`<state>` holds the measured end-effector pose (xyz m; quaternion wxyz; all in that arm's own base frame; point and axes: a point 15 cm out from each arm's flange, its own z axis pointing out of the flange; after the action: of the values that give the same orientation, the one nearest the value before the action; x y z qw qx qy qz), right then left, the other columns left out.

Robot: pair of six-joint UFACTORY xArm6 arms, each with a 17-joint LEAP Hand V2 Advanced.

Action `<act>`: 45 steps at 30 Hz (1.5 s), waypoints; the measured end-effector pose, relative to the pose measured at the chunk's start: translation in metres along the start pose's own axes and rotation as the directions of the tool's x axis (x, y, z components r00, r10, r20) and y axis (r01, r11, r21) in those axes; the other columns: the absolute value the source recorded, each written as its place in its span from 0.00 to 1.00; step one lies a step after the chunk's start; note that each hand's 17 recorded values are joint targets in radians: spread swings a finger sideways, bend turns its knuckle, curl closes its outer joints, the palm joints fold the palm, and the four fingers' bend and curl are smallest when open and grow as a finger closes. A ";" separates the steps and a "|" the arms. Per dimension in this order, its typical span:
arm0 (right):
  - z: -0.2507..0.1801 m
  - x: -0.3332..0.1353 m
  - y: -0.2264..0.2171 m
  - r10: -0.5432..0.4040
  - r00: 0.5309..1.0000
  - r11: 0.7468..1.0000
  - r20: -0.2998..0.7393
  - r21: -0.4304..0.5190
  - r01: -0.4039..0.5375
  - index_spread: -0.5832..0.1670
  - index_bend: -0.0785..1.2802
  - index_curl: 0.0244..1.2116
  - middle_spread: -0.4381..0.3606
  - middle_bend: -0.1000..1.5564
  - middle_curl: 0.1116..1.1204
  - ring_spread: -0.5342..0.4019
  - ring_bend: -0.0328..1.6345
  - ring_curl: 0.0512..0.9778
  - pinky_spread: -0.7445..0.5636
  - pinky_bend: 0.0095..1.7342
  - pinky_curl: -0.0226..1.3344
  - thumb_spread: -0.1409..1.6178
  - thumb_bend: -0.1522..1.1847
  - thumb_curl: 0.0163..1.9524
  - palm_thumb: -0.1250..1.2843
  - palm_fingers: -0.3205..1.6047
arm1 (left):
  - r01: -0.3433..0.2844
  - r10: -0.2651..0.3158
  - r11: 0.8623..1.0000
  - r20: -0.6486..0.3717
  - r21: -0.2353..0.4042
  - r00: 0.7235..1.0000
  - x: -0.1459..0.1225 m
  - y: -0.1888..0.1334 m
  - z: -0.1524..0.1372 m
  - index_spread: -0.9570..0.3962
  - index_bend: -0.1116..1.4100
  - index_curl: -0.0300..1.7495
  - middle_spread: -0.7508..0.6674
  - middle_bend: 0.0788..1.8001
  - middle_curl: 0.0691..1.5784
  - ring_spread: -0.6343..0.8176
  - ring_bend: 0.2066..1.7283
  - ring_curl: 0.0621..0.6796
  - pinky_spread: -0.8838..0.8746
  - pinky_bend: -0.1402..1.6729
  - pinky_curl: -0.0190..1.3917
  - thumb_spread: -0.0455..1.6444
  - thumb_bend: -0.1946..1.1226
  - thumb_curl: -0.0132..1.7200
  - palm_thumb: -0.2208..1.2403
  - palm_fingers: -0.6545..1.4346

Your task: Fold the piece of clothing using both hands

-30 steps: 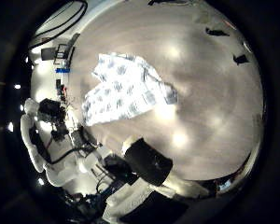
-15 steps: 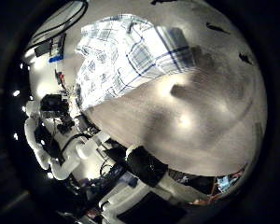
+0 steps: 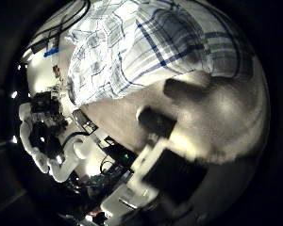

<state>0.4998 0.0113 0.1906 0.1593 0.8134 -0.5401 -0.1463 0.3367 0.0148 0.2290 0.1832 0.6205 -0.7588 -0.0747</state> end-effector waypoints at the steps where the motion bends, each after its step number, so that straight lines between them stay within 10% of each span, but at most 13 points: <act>1: -0.001 0.003 0.001 0.001 1.000 1.000 -0.012 -0.002 -0.001 0.28 0.35 0.37 0.30 0.51 0.42 0.30 0.67 0.37 0.32 0.63 0.26 0.67 0.13 0.20 0.57 0.83 | -0.001 0.001 1.000 0.001 0.000 1.000 -0.001 0.001 -0.001 0.63 0.20 0.29 0.64 0.05 0.17 0.67 0.23 0.34 0.71 0.19 0.35 0.75 0.14 0.18 0.40 0.38; 6: -0.012 0.022 0.009 0.023 0.999 0.999 -0.035 0.040 -0.022 0.28 0.63 0.54 0.31 0.68 0.55 0.33 0.75 0.47 0.36 0.72 0.33 0.68 0.18 0.24 0.72 0.85 | -0.004 0.004 1.000 0.000 -0.001 1.000 0.000 0.004 0.000 0.63 0.20 0.28 0.64 0.05 0.16 0.67 0.23 0.33 0.71 0.19 0.34 0.75 0.14 0.18 0.40 0.38; 14: -0.019 0.055 0.048 0.093 0.996 0.994 -0.006 0.065 -0.093 0.34 0.82 0.66 0.33 0.81 0.65 0.33 0.84 0.58 0.41 0.81 0.42 0.68 0.18 0.29 0.80 0.76 | -0.021 0.021 1.000 -0.005 0.016 1.000 0.011 -0.004 0.012 0.63 0.20 0.28 0.64 0.05 0.15 0.67 0.23 0.32 0.71 0.19 0.32 0.75 0.14 0.18 0.40 0.39; 33: -0.067 0.049 0.091 0.081 0.997 0.977 -0.014 0.199 -0.077 0.41 0.87 0.71 0.36 0.85 0.69 0.34 0.86 0.69 0.44 0.80 0.56 0.70 0.12 0.36 0.81 0.71 | -0.053 0.052 0.997 0.016 0.063 0.998 0.045 -0.042 0.060 0.65 0.20 0.27 0.63 0.05 0.14 0.67 0.23 0.30 0.71 0.20 0.30 0.81 0.14 0.17 0.45 0.39; 45: -0.137 -0.067 0.075 -0.099 0.982 0.944 -0.162 0.298 0.144 0.42 0.86 0.71 0.36 0.84 0.70 0.34 0.85 0.72 0.44 0.76 0.63 0.70 0.11 0.38 0.80 0.72 | -0.045 0.048 0.995 -0.031 0.094 0.998 0.027 -0.034 0.047 0.66 0.20 0.26 0.62 0.06 0.15 0.66 0.23 0.29 0.71 0.20 0.29 0.82 0.14 0.17 0.45 0.41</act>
<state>0.4681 0.0598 0.3502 0.0601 0.8685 -0.4920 -0.0103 0.3461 -0.0242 0.1785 0.1683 0.6116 -0.7727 -0.0247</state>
